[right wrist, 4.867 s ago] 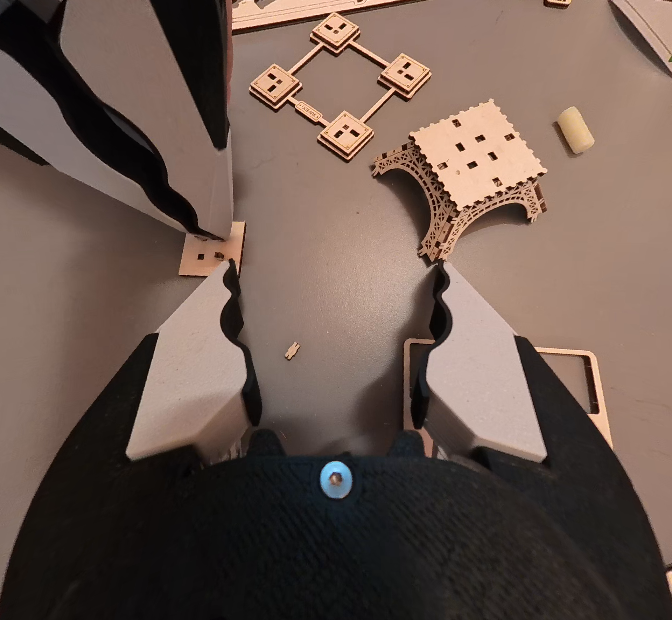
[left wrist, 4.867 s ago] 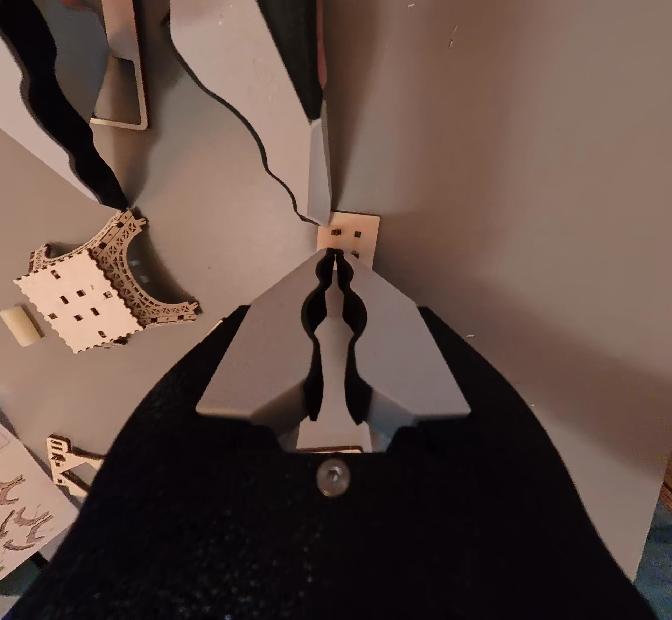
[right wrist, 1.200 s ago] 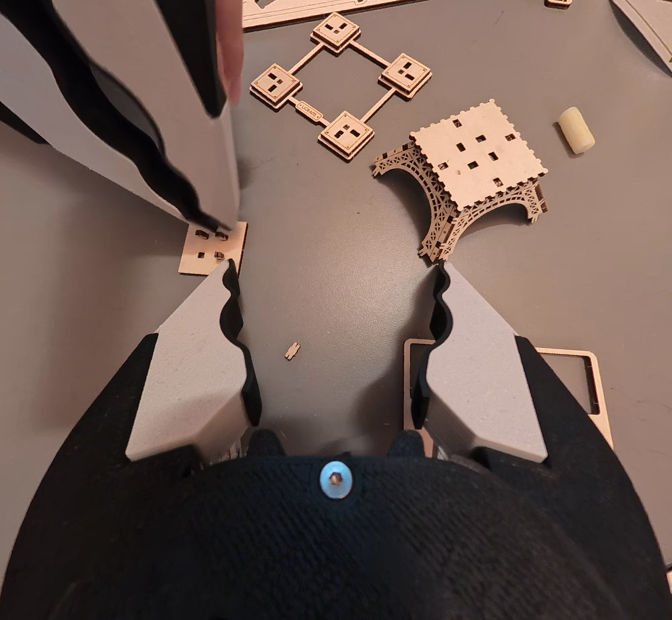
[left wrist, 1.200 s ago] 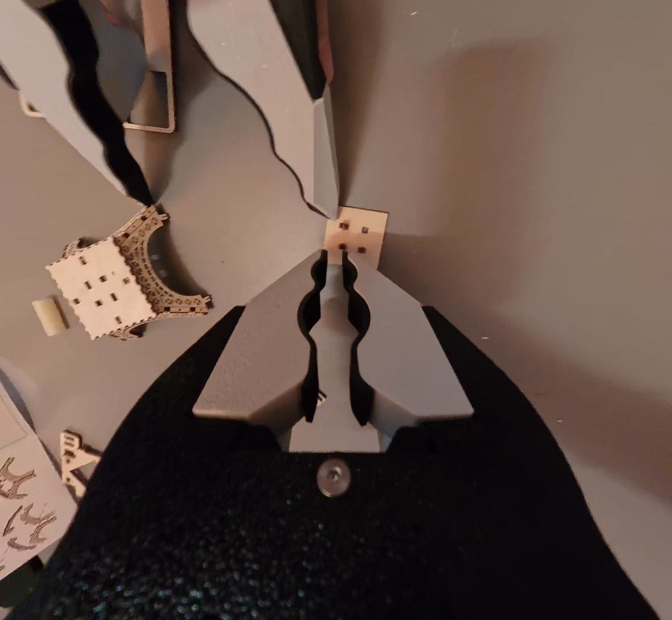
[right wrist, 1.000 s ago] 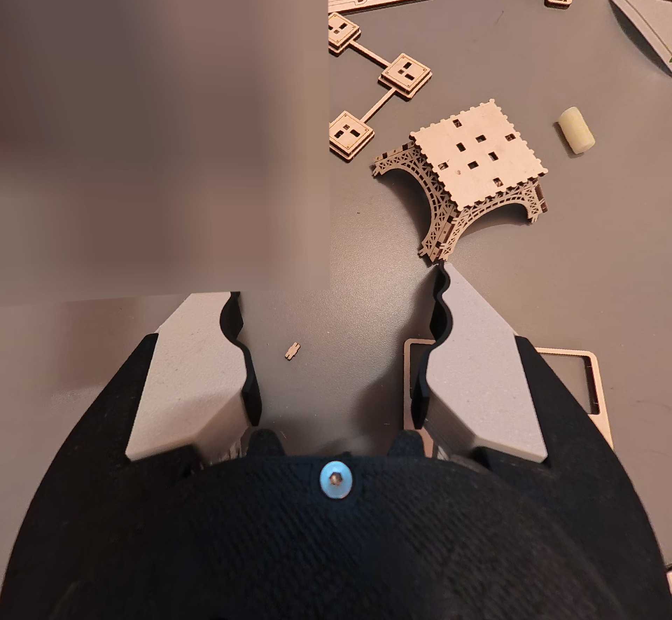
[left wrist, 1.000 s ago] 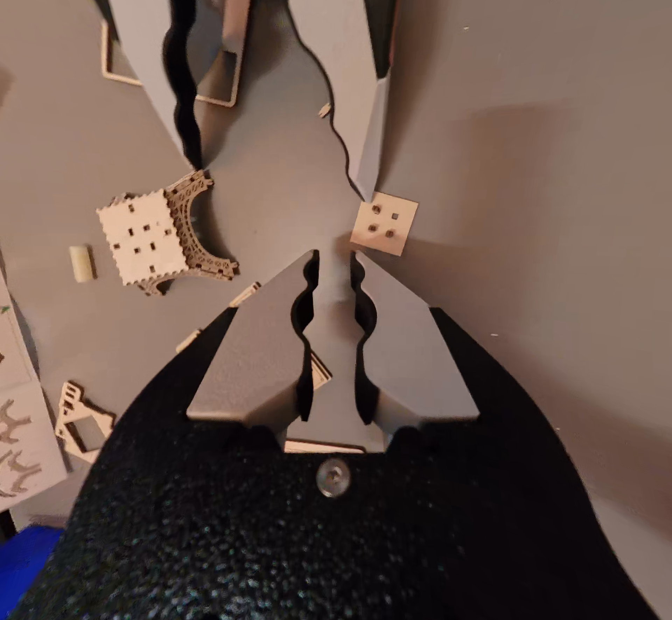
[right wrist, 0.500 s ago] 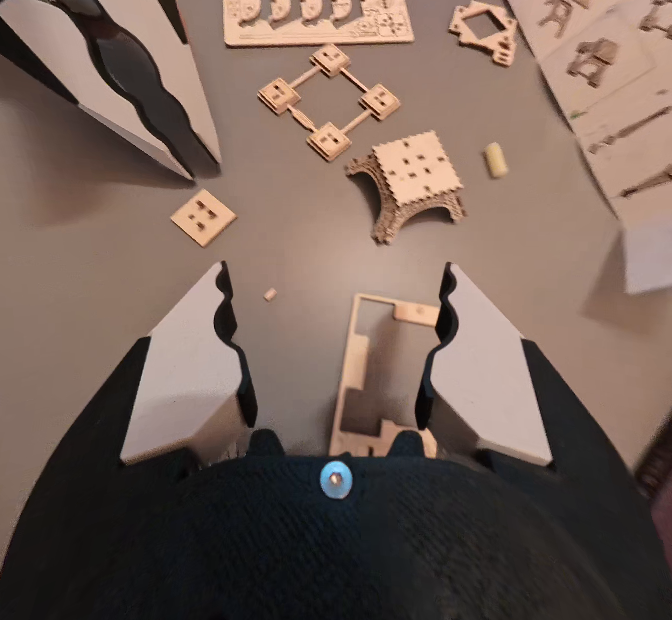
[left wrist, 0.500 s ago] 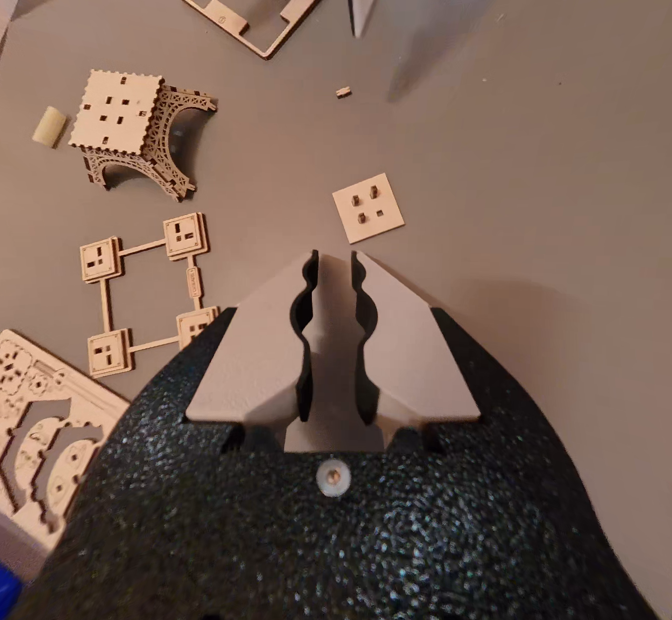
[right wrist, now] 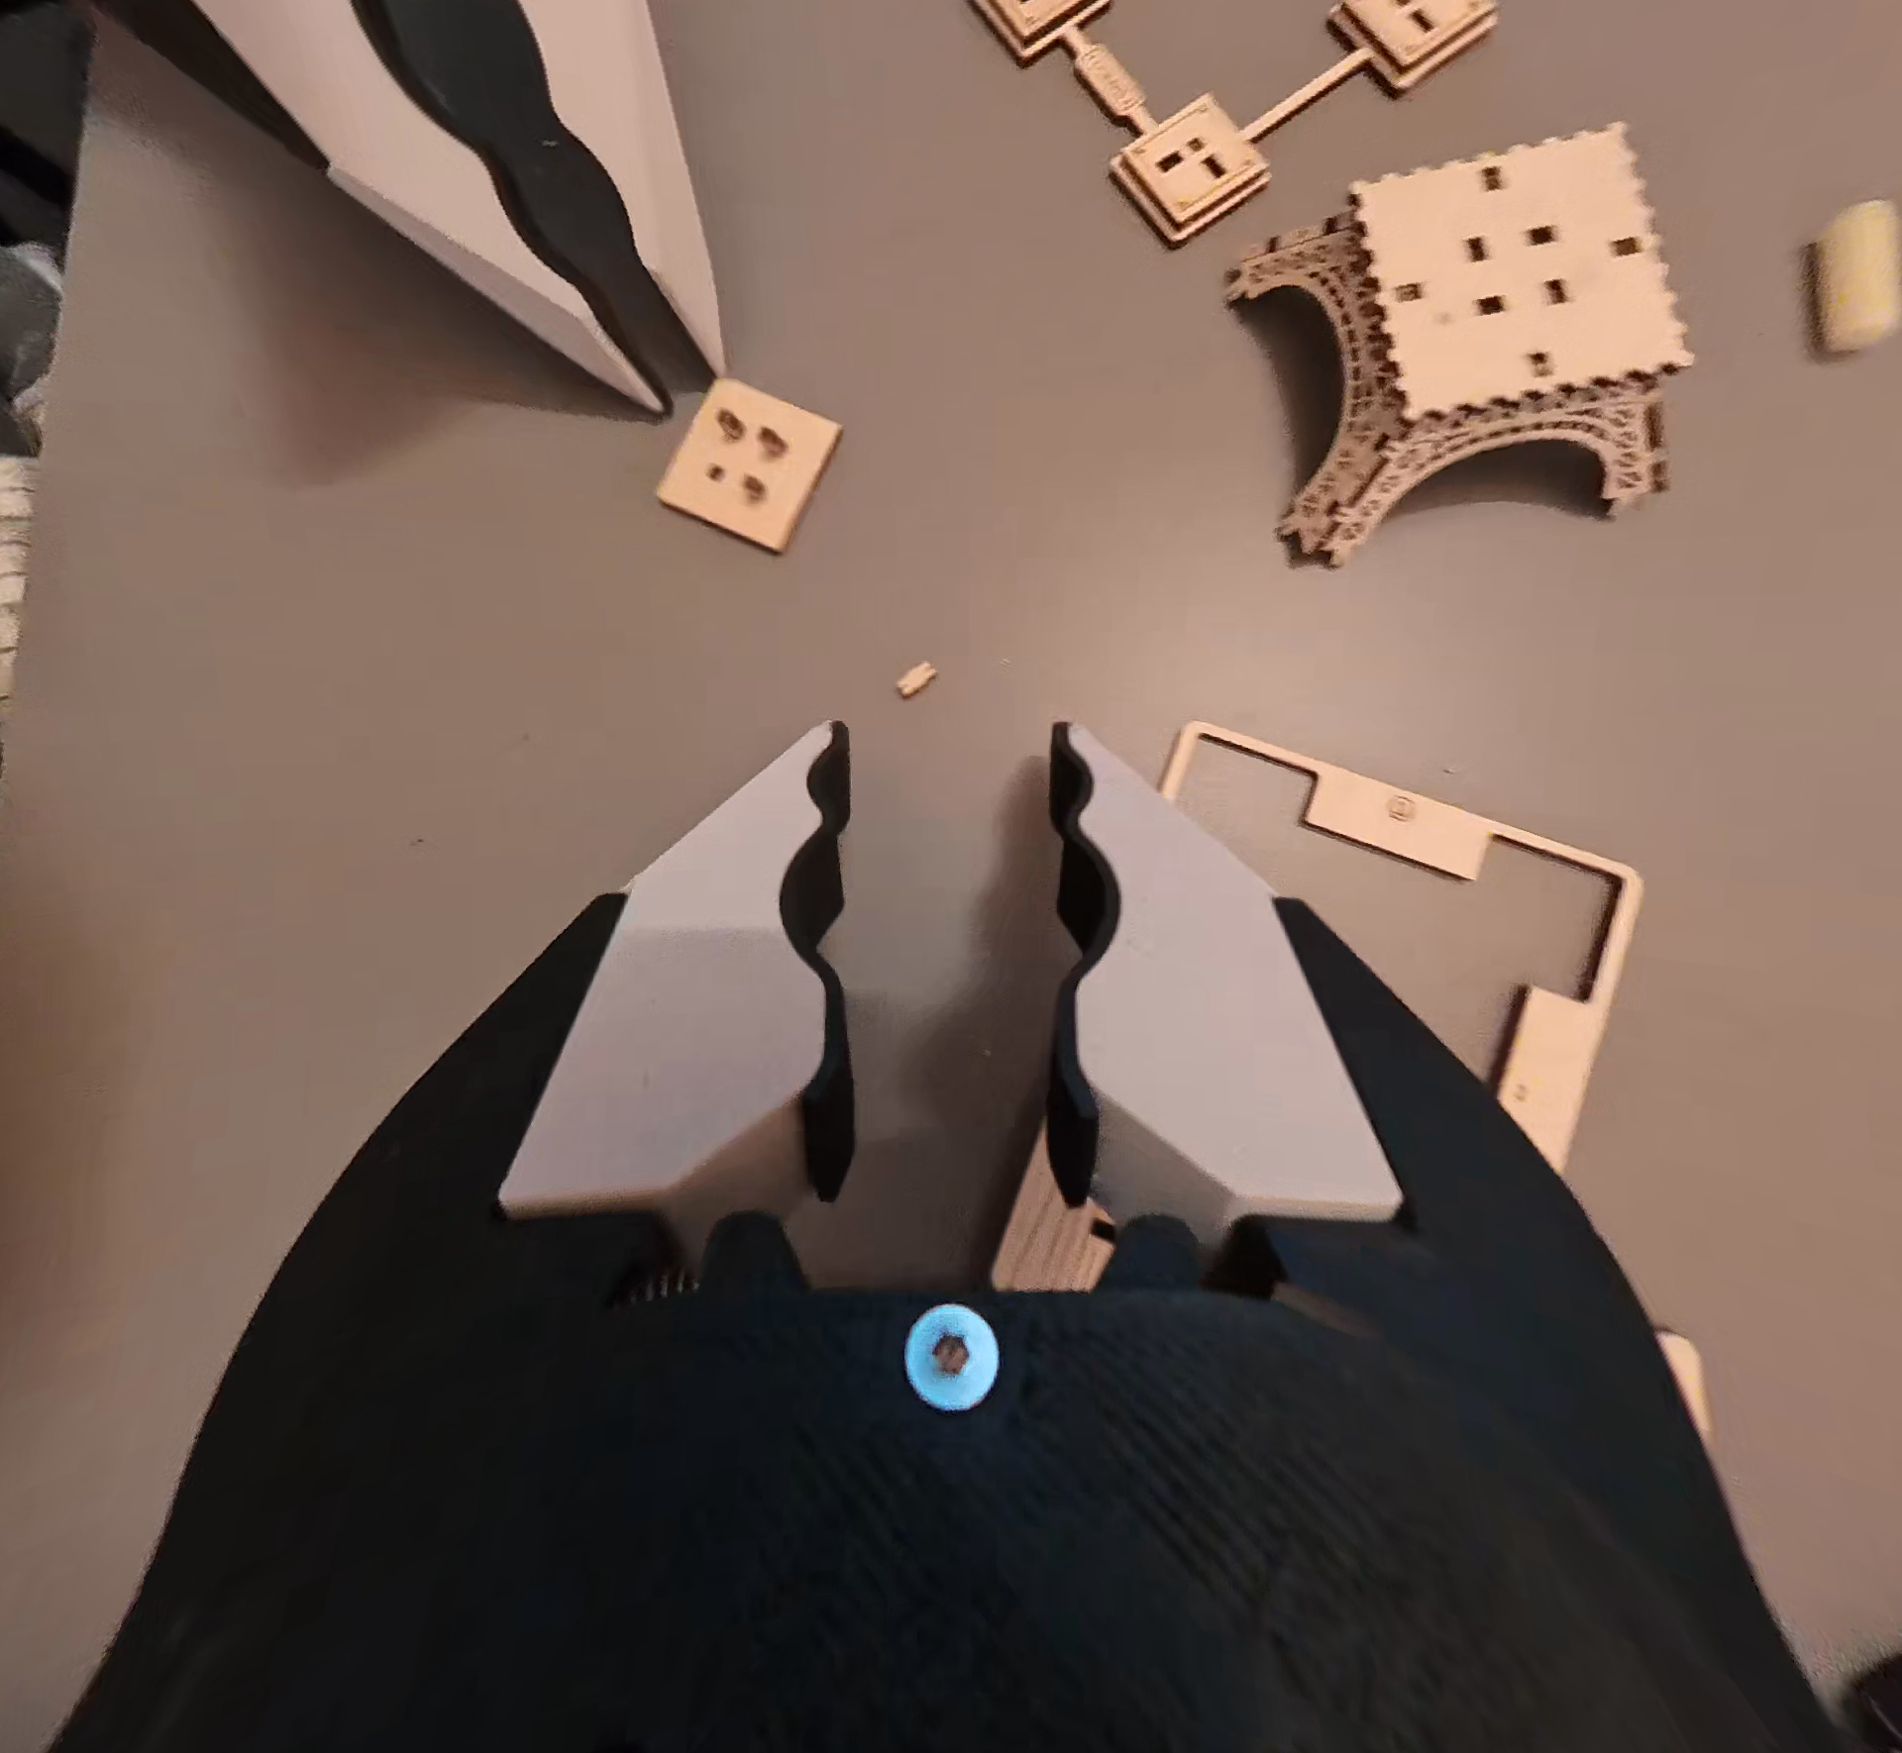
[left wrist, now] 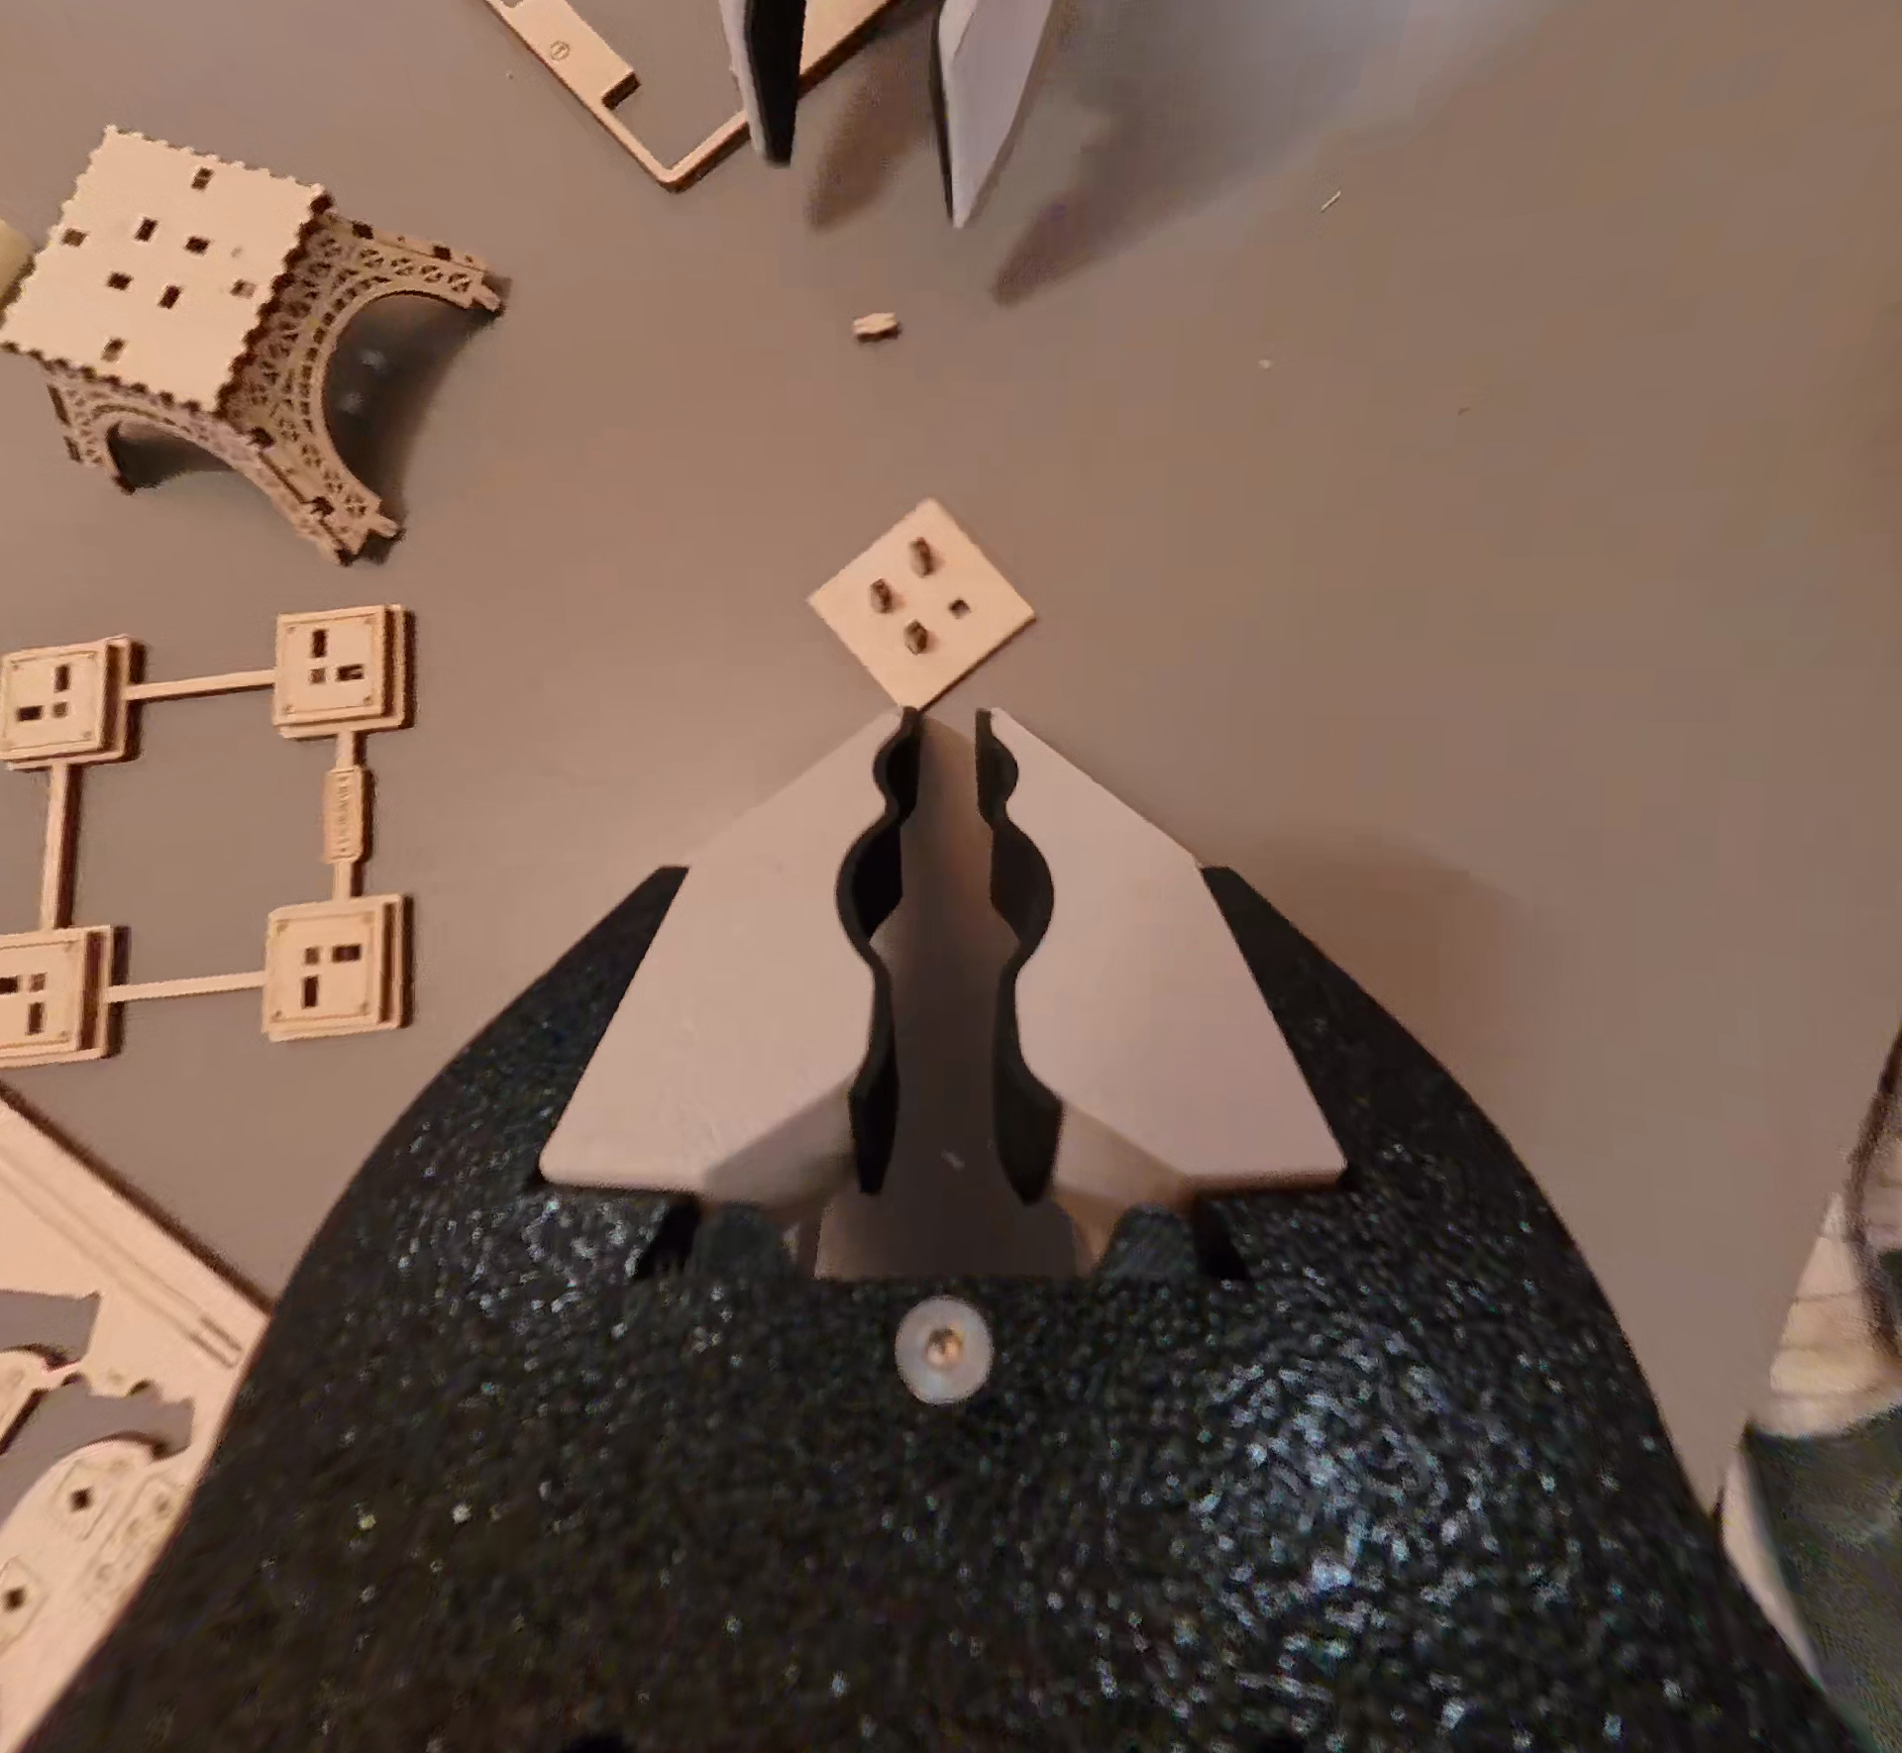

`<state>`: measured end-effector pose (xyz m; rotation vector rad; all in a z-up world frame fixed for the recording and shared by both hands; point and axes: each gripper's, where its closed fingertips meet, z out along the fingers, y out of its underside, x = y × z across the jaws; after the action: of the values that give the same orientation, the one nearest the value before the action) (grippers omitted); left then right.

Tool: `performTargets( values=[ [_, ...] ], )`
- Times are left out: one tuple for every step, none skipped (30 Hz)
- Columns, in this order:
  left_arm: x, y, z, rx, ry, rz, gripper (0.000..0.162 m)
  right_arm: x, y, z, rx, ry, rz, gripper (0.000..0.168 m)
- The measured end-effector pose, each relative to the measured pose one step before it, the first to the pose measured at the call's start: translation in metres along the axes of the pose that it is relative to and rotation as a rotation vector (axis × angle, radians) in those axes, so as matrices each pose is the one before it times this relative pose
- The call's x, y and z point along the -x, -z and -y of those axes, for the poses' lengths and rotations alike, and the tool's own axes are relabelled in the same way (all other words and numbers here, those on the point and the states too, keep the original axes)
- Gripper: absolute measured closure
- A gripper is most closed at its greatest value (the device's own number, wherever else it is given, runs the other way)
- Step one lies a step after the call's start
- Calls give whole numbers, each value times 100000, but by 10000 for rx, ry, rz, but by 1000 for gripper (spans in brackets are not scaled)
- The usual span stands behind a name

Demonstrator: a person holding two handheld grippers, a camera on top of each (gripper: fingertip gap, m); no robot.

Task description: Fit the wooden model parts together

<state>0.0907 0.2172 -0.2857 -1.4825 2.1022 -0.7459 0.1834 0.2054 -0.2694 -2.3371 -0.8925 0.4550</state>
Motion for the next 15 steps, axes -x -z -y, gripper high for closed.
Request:
performTargets(
  values=[
    [-214, -173, 220, -16, 37, 99, 154, 351, -214, 99, 71, -44, 98, 134],
    [-57, -94, 144, 8, -7, 153, 154, 196, -144, 190, 23, -78, 9, 137],
    [-97, -35, 114, -6, -21, 76, 152, -2, -97, 249, -24, -123, -108, 140],
    [-82, 47, 122, -59, -3, 39, 151, -52, -122, 185, -11, -152, -125, 142],
    [87, 152, 88, -93, 46, 108, 151, 55, -158, 0, 74, -160, -32, 144],
    [189, 251, 58, -114, 88, 125, 151, 168, -184, -168, 164, -153, 53, 145],
    [116, 306, 100, -179, 110, 40, 151, 146, -158, -39, 63, -193, 52, 146],
    [-22, 328, 155, -249, 127, -60, 151, 128, -130, 176, -84, -241, 45, 146],
    [-88, 275, 105, -236, 145, -104, 152, 1, -120, 235, -118, -267, -5, 148],
    [-64, 213, -75, -137, 150, -74, 152, -118, -123, 123, -40, -260, -75, 149],
    [20, 137, -240, -30, 115, -2, 152, -27, -145, -36, 49, -238, -33, 148],
    [26, 69, -372, 54, 50, 36, 152, 156, -152, -177, 112, -233, 76, 147],
    [-47, 33, -430, 107, -12, 22, 152, 84, -153, -115, 69, -203, 20, 146],
    [-64, 8, -399, 98, -43, 34, 152, -78, -136, -22, -11, -177, -92, 145],
    [-51, 11, -266, 44, -38, 66, 152, -70, -135, -61, 4, -99, -101, 145]
  ],
)
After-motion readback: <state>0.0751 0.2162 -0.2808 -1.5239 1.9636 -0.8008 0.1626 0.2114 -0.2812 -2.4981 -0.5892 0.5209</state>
